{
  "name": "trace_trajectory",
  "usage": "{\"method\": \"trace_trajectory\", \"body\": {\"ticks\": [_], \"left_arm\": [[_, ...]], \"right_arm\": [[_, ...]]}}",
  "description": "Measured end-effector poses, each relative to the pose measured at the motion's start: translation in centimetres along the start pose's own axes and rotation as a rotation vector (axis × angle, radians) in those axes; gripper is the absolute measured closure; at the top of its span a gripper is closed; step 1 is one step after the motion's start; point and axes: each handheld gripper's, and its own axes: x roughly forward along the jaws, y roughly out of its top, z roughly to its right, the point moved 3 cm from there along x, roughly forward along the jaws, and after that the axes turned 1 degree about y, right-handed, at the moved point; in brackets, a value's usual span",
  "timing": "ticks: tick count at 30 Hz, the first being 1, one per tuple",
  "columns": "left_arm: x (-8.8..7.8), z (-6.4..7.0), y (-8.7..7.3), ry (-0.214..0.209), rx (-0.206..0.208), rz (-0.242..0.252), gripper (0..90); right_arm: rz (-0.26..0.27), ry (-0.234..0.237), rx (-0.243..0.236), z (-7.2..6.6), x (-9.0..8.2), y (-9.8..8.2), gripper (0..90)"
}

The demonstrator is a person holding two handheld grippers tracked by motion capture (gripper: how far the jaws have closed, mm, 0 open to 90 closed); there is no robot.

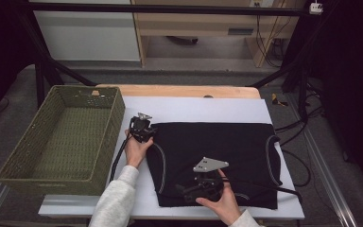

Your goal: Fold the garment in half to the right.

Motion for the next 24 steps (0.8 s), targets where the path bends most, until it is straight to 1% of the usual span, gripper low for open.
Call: {"method": "trace_trajectory", "body": {"ticks": [1,2,3,5,7,9,11,12,13,14,16,18,20,21,22,23,24], "left_arm": [[0.0,0.0,0.0,-0.001,0.007,0.0,80.7],[0.0,0.0,0.0,-0.003,0.012,0.001,80.7],[0.0,0.0,0.0,-0.004,0.012,0.0,80.8],[0.0,0.0,0.0,-0.005,0.01,0.0,80.8],[0.0,0.0,0.0,-0.005,0.012,0.001,80.8],[0.0,0.0,0.0,-0.003,0.018,0.003,80.8],[0.0,0.0,0.0,-0.007,0.019,0.003,80.8],[0.0,-0.1,0.0,-0.011,0.019,0.003,80.8],[0.0,-0.1,0.0,-0.015,0.019,0.004,80.8],[0.0,-0.2,0.0,-0.018,0.019,0.004,80.8],[0.0,-0.1,0.0,-0.015,0.023,0.005,80.8],[0.0,-0.1,0.0,-0.01,0.028,0.004,80.8],[0.0,-0.1,0.0,-0.01,0.027,0.005,80.8],[0.0,-0.1,0.0,-0.011,0.026,0.005,80.8],[0.0,-0.1,0.0,-0.011,0.026,0.005,80.8],[0.0,-0.1,0.0,-0.011,0.025,0.004,80.8],[0.0,-0.1,0.0,-0.012,0.025,0.004,80.8]], "right_arm": [[0.001,0.008,0.005,-0.2,0.3,0.1,3.7],[-0.008,0.005,0.0,-0.5,0.5,0.1,3.7],[-0.017,-0.001,-0.017,-0.8,0.9,0.2,3.7],[-0.021,0.004,-0.014,-1.3,1.4,0.2,4.0],[-0.034,0.001,-0.022,-1.8,2.1,0.3,4.4],[-0.039,0.008,-0.014,-2.2,2.6,0.3,4.7],[-0.054,-0.005,-0.034,-2.7,3.2,0.4,4.9],[-0.05,0.003,-0.034,-2.9,3.4,0.4,5.3],[-0.06,0.007,-0.025,-3.1,3.6,0.4,5.3],[-0.068,-0.006,-0.03,-3.2,3.9,0.3,5.4],[-0.078,-0.009,-0.042,-3.6,4.3,0.3,5.5],[-0.077,0.005,-0.041,-4.1,4.7,0.3,6.1],[-0.103,0.0,-0.063,-4.6,5.2,0.3,6.3],[-0.109,0.001,-0.065,-4.8,5.3,0.3,7.1],[-0.102,0.012,-0.057,-5.0,5.5,0.3,9.1],[-0.111,0.013,-0.055,-5.1,5.7,0.3,10.4],[-0.121,0.008,-0.066,-5.2,5.8,0.3,10.8]]}}
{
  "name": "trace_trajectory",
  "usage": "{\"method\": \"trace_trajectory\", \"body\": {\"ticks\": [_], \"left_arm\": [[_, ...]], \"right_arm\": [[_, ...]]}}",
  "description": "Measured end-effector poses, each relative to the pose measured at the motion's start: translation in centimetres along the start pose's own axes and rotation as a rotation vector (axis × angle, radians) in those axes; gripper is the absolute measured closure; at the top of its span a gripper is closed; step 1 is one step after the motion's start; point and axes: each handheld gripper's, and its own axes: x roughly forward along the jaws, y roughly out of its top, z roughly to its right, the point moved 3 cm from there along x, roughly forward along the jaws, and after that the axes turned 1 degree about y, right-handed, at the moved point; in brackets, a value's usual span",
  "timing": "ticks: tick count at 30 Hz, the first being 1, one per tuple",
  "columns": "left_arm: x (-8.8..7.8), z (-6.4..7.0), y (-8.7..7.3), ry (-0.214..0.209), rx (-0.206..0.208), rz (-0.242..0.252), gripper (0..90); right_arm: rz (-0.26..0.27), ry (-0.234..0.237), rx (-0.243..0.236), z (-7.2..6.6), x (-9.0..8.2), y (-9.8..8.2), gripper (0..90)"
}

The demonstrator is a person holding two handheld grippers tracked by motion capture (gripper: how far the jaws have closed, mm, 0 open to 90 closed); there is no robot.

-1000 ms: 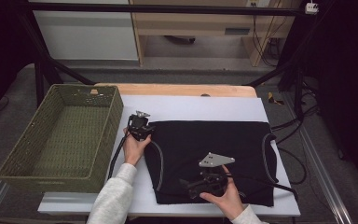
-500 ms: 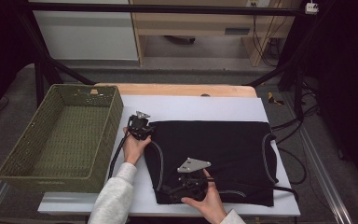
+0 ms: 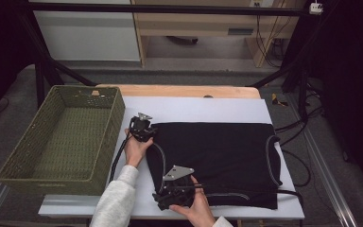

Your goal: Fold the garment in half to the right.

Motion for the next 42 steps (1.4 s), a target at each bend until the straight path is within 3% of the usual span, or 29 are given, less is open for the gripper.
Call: {"method": "trace_trajectory", "body": {"ticks": [4,6,11,13,24,29,36,42], "left_arm": [[0.0,0.0,0.0,-0.003,-0.001,0.002,80.8],[0.0,0.0,0.0,0.0,0.001,0.001,80.8],[0.0,0.0,0.0,0.002,0.001,0.0,80.8],[0.0,0.1,0.0,0.006,0.002,0.0,80.8],[0.0,0.1,0.0,0.01,0.011,0.001,81.2],[0.0,0.0,0.0,0.001,0.001,0.007,81.5],[-0.3,-0.5,0.1,-0.038,-0.056,0.009,82.8],[-1.6,-0.4,1.2,-0.057,-0.063,0.046,83.3]], "right_arm": [[-0.016,0.003,-0.016,-0.6,0.6,0.1,15.9],[-0.041,-0.012,-0.011,-0.5,0.9,0.0,19.7],[-0.064,-0.09,-0.086,-0.9,1.1,-0.4,28.7],[-0.073,-0.101,-0.079,-1.0,1.1,-0.3,32.2],[-0.091,-0.135,-0.077,-0.6,0.5,0.0,68.4],[-0.106,-0.127,-0.055,-0.2,0.5,0.2,73.2],[-0.079,-0.061,0.007,0.5,0.0,0.3,75.5],[-0.044,-0.041,-0.003,0.5,-0.9,0.9,75.9]]}}
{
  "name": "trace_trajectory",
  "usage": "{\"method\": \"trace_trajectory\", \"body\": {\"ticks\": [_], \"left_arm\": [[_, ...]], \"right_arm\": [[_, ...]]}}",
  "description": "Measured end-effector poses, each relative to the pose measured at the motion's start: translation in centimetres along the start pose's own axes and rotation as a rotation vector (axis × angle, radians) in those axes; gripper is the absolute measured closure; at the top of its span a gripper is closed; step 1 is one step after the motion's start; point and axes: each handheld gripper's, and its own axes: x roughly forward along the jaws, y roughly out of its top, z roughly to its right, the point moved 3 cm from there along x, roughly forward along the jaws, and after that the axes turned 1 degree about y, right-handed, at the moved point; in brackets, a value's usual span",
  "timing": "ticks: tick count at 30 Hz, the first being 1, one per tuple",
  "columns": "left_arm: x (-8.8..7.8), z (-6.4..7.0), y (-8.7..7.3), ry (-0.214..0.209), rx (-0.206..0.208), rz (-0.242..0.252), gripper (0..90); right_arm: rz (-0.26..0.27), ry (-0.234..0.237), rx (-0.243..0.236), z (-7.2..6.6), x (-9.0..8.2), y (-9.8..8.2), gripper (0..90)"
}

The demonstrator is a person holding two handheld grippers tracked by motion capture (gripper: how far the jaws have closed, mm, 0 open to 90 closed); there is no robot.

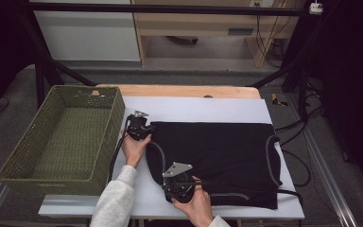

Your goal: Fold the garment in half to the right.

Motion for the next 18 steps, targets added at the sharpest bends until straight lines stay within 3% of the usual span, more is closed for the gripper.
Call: {"method": "trace_trajectory", "body": {"ticks": [18], "left_arm": [[-4.2,0.4,3.7,0.011,0.023,0.061,83.9]], "right_arm": [[0.125,0.086,0.027,0.1,-2.7,2.1,76.1]]}}
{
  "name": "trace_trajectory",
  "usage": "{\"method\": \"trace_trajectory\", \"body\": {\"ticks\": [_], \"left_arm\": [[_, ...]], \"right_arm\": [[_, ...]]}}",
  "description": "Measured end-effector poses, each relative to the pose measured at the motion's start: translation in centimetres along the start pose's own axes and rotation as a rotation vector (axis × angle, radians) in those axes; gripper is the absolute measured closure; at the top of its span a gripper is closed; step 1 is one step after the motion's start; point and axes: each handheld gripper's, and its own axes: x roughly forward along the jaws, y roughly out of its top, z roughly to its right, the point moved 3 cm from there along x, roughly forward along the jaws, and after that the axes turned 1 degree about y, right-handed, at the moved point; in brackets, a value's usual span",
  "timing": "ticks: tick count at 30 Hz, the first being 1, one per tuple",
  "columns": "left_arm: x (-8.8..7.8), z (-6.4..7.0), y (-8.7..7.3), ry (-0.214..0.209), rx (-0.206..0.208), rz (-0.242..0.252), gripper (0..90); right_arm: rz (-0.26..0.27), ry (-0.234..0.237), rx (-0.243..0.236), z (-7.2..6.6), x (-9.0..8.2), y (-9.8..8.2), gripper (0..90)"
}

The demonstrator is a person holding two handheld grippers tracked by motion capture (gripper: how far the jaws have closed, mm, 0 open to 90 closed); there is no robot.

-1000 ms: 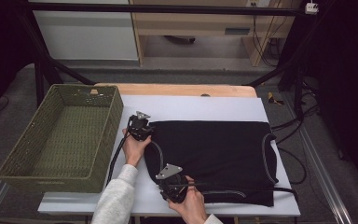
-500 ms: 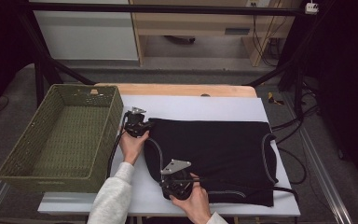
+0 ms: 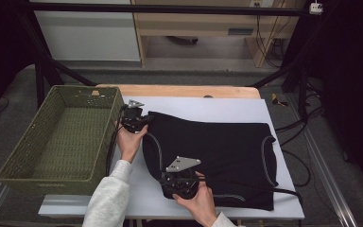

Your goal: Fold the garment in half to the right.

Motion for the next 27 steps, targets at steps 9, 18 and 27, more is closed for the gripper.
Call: {"method": "trace_trajectory", "body": {"ticks": [9,18,27], "left_arm": [[-1.9,0.0,1.3,0.007,0.012,0.029,83.9],[-3.3,0.7,2.6,0.017,0.043,0.048,84.0],[-4.9,1.0,4.0,0.023,0.058,0.077,84.0]], "right_arm": [[0.053,0.029,0.017,0.0,-0.7,1.0,76.1],[0.087,0.027,-0.013,-0.4,-1.3,1.9,76.1],[0.133,0.04,-0.014,-0.8,-2.1,3.0,76.1]]}}
